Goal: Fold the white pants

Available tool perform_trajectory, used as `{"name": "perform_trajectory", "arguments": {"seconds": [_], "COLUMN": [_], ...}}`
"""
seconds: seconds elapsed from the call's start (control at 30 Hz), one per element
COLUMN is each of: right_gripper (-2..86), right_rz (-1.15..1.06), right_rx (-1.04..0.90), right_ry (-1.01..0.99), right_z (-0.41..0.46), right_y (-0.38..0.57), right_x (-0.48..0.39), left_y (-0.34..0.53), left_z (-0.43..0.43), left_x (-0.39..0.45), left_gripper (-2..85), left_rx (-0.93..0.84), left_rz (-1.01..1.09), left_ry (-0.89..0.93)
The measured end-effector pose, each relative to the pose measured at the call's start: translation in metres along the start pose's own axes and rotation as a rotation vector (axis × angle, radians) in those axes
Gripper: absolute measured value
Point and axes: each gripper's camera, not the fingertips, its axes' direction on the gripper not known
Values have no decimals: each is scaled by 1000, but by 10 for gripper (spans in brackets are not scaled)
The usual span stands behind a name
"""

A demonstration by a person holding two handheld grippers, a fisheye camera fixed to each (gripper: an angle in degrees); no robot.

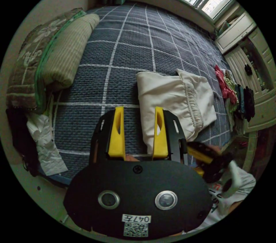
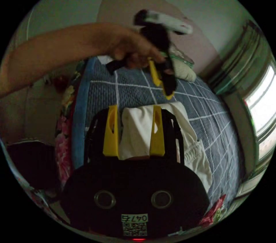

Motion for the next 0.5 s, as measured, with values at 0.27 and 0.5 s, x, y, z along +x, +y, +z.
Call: {"name": "perform_trajectory", "arguments": {"seconds": [0.27, 0.5], "right_gripper": [9, 4], "right_rz": [54, 73], "right_rx": [-59, 15], "right_ry": [90, 170], "right_z": [22, -7], "right_y": [21, 51], "right_x": [-24, -29], "left_y": [-47, -78], "left_z": [41, 66], "left_x": [-15, -25], "left_gripper": [147, 48], "left_rx": [-93, -70], "left_rz": [-78, -202], "left_ry": [88, 275]}}
